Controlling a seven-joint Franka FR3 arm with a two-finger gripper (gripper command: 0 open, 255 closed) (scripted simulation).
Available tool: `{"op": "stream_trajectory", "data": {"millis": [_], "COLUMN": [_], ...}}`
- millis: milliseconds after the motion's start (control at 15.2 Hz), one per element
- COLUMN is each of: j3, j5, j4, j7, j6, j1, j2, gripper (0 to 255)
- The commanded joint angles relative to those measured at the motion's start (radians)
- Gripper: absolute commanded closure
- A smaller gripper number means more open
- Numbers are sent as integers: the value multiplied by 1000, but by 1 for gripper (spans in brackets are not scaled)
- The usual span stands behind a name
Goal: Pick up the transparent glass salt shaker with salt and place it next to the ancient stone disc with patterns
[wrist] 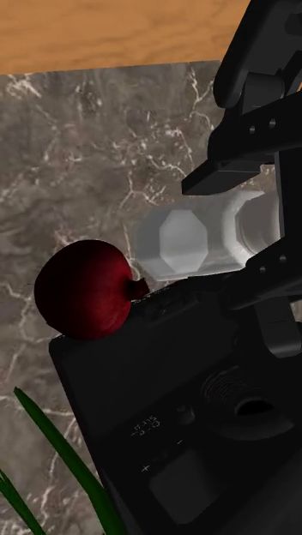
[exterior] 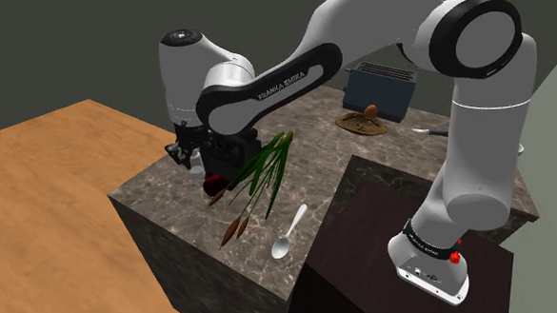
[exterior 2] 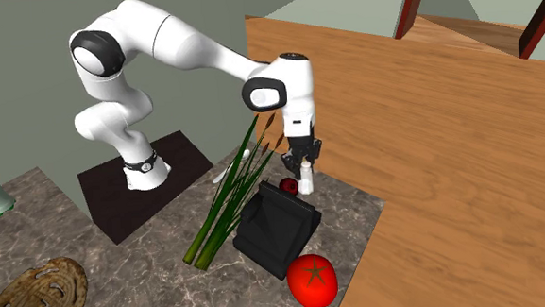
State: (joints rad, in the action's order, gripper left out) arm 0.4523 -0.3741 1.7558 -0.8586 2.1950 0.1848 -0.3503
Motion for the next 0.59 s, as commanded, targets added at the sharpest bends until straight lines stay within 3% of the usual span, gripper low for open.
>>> {"op": "stream_trajectory", "data": {"millis": [0,528], "j3": [4,15], "j5": [9,40], "j4": [-16,-79], "j7": [9,40], "j6": [-23,-113], "j1": [-2,-5], "j2": [9,42], "gripper": [255,255]}}
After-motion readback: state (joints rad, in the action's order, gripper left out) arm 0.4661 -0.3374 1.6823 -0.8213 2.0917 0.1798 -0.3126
